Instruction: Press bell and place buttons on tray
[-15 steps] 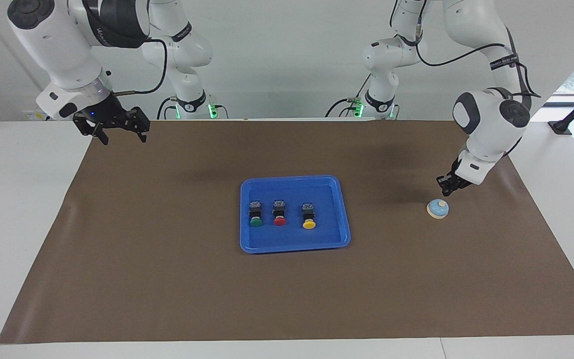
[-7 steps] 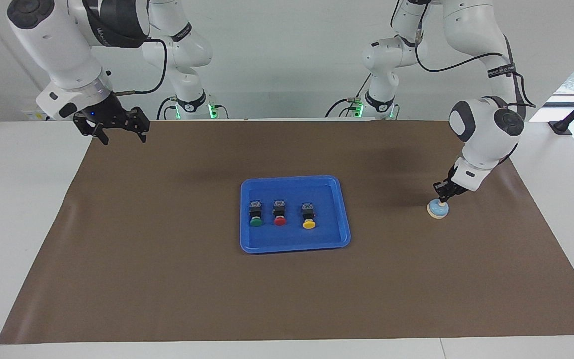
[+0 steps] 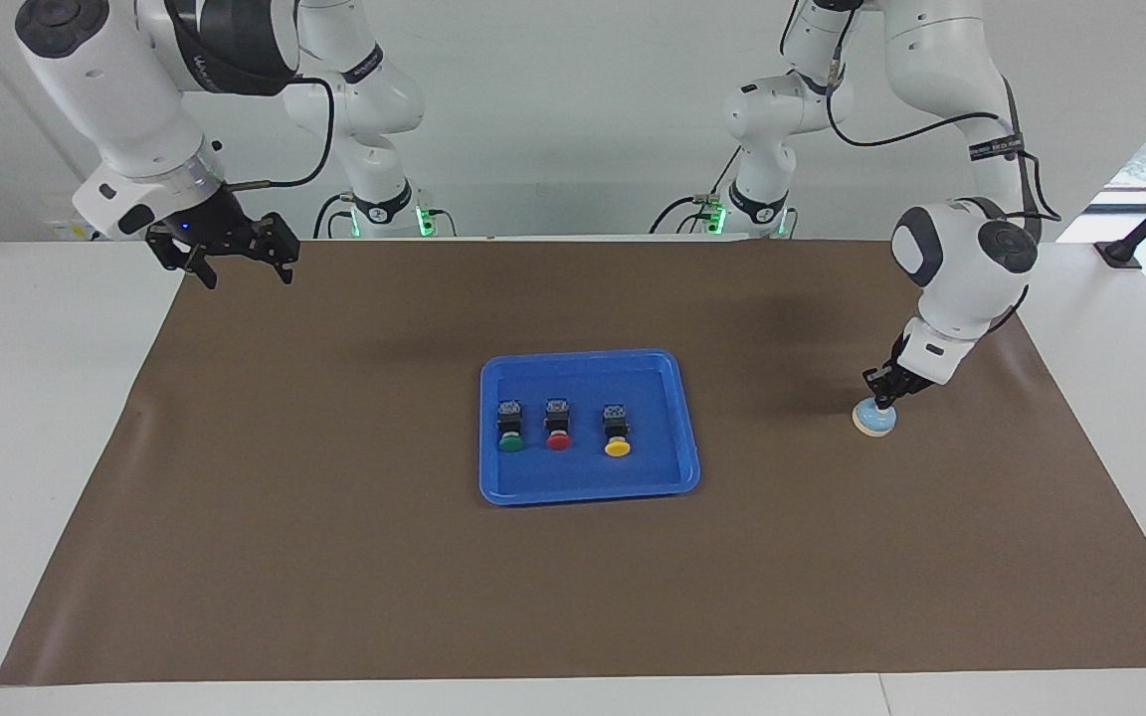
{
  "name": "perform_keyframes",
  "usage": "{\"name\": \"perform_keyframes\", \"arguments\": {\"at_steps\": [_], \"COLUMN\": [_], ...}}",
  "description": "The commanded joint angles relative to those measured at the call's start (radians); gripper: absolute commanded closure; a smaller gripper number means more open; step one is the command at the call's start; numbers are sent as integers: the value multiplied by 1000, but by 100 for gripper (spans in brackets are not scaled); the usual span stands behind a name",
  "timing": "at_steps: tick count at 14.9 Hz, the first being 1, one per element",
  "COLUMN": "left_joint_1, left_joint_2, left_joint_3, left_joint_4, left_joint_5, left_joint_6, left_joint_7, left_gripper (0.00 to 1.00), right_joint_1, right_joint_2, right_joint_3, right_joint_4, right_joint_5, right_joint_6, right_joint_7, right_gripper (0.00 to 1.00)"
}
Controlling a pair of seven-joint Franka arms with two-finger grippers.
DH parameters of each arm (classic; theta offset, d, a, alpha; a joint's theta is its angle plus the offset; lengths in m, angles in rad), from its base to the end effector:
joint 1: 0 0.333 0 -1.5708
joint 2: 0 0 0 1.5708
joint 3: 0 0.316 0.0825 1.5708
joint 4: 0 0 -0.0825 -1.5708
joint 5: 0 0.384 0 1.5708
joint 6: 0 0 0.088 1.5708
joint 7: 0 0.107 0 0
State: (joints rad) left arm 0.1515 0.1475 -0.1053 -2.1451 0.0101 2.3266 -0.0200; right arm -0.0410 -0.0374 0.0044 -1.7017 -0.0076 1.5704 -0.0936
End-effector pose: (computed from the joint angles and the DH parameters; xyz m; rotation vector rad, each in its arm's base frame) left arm 0.5617 0.0269 0.3381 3.1322 0.0953 0.0548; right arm 0.5378 -0.0205 0.5834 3.1352 0.0899 -0.1478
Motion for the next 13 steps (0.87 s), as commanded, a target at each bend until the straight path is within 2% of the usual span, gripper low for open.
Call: {"name": "perform_keyframes", "arguments": {"at_steps": [1,6,7,8,9,10,11,12,13], "left_joint_1": [-9,-24,-26,-35,-39,-43,-53,-53,-55], "left_joint_2": [26,15,11,1,-8,-16,-32,-40,-72], "left_joint_3": [9,6,3,1,0,-2,-2,-2,-1], "left_joint_4": [-3,233,270,293,309,310,310,310,309], "left_joint_5": [2,4,4,4,4,2,-1,-2,-2], "left_joint_6": [18,-330,-387,-432,-467,-477,-480,-484,-490], "left_joint_7": [3,-3,-1,0,-6,-8,-9,-11,-11], "left_gripper": [100,100,89,70,42,26,18,2,0], "right_joint_1": [-8,-10,-8,-8,-10,-8,-10,-10,-8], "right_joint_2": [-1,-1,-1,-1,-1,-1,-1,-1,-1], "right_joint_3": [9,9,9,9,9,9,9,9,9], "right_joint_4": [11,11,11,11,11,11,11,11,11], "right_joint_5": [-17,-17,-17,-17,-17,-17,-17,-17,-17], "right_joint_6": [-21,-20,-21,-21,-21,-21,-21,-21,-21], "right_joint_7": [-5,-5,-5,-5,-5,-5,-5,-5,-5], "right_gripper": [0,0,0,0,0,0,0,0,0]}}
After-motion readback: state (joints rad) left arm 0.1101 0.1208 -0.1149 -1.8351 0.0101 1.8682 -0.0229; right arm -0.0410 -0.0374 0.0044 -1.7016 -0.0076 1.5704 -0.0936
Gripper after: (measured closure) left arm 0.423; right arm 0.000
